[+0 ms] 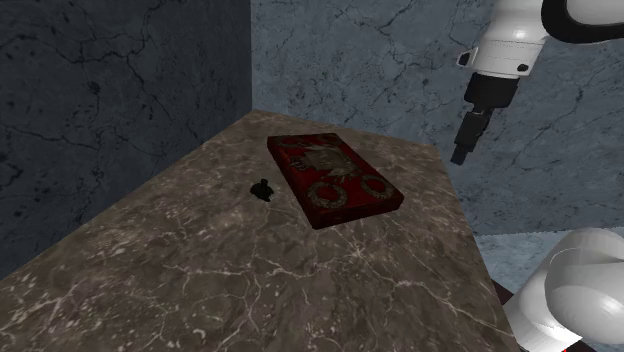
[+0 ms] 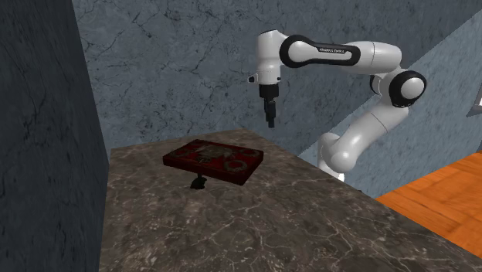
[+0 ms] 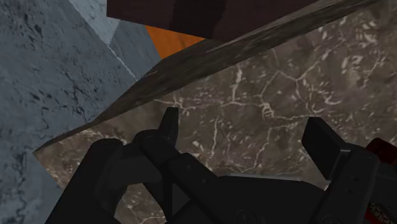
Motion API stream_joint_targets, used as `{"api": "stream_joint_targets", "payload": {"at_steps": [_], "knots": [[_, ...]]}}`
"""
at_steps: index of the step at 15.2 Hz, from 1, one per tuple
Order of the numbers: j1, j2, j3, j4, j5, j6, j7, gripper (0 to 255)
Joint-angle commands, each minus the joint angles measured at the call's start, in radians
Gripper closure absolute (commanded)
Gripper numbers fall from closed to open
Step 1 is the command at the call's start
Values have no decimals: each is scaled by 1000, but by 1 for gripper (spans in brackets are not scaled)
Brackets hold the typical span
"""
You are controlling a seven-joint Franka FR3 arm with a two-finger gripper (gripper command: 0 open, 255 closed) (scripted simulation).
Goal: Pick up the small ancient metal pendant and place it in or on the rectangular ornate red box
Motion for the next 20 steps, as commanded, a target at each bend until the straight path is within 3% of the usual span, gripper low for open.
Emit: {"api": "stream_joint_targets", "payload": {"at_steps": [1,11,20], "knots": [[0,0,0,0,0,0,0,0],[80,241,151,127,79,165,59,0],[132,488,288,318,75,268,122,0]]}}
